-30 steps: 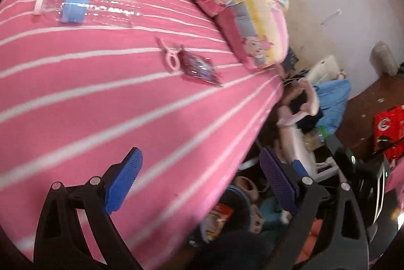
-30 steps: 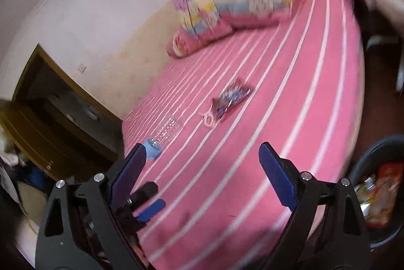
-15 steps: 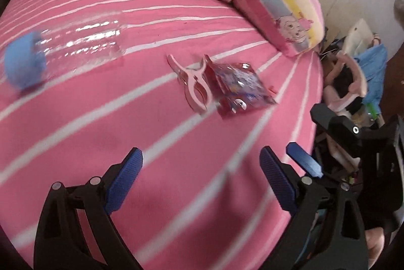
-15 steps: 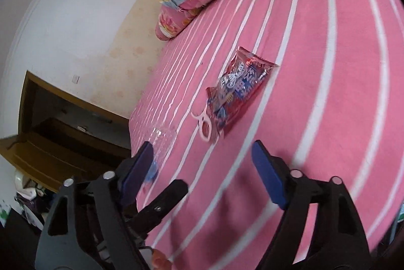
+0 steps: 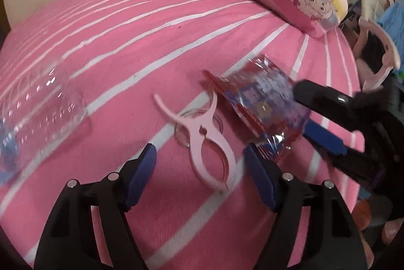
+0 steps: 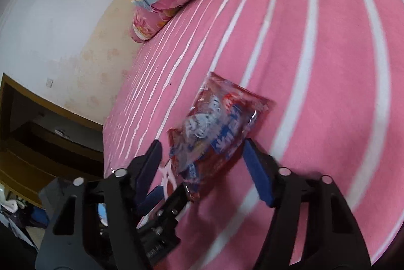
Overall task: Collect trash
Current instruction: 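Grasp the pink plastic clip with the left gripper while the right grasps the candy wrapper, then carry the pink clip and candy wrapper in both grippers over the bin, then open both grippers to drop the clip and candy wrapper into the bin, then move both grippers back to the clear plastic bottle on the bed, then grasp the bottle cap with the left gripper while the right grasps the blue-labelled body, then carry the clear bottle in both grippers over the trash bin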
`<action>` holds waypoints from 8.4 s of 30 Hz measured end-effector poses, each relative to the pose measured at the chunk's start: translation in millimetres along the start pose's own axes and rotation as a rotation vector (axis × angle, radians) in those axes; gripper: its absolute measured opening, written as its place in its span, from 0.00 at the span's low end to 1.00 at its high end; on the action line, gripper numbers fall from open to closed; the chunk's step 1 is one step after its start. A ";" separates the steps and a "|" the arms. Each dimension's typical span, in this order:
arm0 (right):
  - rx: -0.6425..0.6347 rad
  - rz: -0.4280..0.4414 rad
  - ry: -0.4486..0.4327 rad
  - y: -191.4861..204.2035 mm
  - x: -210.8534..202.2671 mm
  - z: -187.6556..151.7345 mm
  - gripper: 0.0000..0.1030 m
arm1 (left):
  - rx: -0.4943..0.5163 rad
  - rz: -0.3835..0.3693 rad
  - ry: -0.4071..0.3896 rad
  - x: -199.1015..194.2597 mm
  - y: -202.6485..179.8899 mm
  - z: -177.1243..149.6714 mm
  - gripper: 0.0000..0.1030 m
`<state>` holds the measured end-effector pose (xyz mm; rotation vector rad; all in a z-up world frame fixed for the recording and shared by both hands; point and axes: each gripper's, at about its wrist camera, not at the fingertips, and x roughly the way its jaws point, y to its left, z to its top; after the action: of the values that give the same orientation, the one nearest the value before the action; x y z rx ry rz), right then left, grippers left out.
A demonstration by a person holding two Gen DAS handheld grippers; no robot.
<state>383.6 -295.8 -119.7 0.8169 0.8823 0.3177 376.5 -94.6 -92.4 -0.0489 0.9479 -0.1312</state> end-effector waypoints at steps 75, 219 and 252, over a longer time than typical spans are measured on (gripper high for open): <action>0.205 -0.248 -0.270 -227.1 -385.4 -185.3 0.03 | -0.051 -0.583 0.270 -125.8 -269.1 -216.8 0.29; 0.219 0.331 0.207 124.9 104.9 -116.0 0.59 | -1.116 -0.614 -0.081 -83.9 291.5 -106.1 0.56; 0.171 0.397 -0.143 23.9 -285.5 -150.8 0.55 | -0.848 -0.896 -0.007 -252.3 -7.1 -187.7 0.56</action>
<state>91.5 -364.0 2.2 1.1614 0.6144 0.5288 78.0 -65.0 2.4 -1.2610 0.8599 -0.5432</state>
